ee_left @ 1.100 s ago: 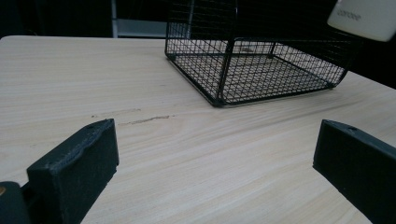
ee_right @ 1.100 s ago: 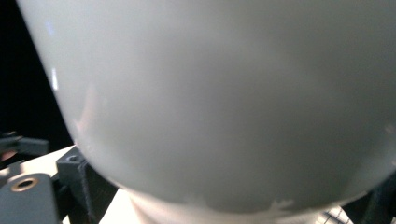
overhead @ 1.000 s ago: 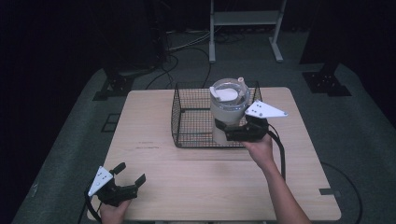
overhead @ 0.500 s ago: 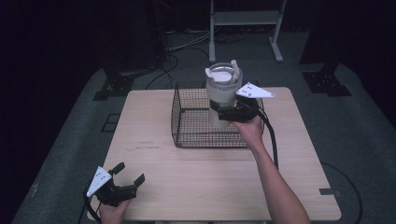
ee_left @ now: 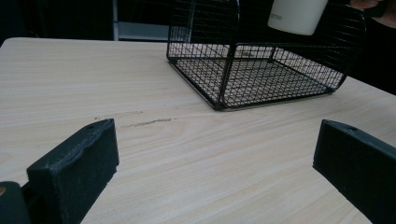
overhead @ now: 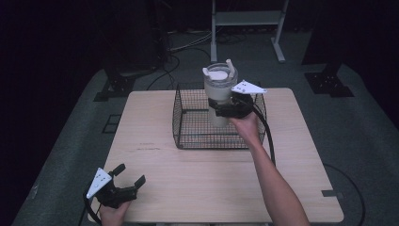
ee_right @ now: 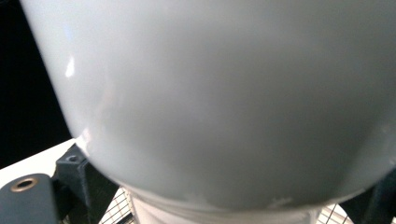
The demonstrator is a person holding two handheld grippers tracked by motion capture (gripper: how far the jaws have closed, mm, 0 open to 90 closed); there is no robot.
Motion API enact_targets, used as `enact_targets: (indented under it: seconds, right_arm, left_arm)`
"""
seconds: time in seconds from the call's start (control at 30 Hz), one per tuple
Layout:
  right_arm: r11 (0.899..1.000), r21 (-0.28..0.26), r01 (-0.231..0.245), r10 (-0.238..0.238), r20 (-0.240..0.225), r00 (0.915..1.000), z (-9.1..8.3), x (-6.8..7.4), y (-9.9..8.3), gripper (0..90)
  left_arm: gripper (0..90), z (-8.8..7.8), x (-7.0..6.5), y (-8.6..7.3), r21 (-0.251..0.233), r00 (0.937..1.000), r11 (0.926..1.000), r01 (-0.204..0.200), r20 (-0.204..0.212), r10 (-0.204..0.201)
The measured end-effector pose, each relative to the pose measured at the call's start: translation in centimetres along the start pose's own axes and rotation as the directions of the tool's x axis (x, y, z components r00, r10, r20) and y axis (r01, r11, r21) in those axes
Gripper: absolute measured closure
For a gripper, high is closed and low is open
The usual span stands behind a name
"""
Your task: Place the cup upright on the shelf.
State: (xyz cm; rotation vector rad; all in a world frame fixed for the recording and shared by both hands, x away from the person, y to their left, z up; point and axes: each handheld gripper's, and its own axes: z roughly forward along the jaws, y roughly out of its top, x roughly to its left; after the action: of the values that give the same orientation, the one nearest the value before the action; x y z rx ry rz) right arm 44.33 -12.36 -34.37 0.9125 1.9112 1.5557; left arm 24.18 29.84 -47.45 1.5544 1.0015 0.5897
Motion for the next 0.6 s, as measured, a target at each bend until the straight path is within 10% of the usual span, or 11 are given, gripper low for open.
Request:
enact_targets:
  seconds: [0.6]
  right_arm:
    - [0.999, 0.037, -0.022, 0.024, -0.036, 0.9991, 3.9, -1.1, -0.9, 7.7]
  left_arm:
    - [0.0, -0.3, 0.4, 0.0, -0.011, 0.9999, 0.9998, 0.014, -0.003, -0.014]
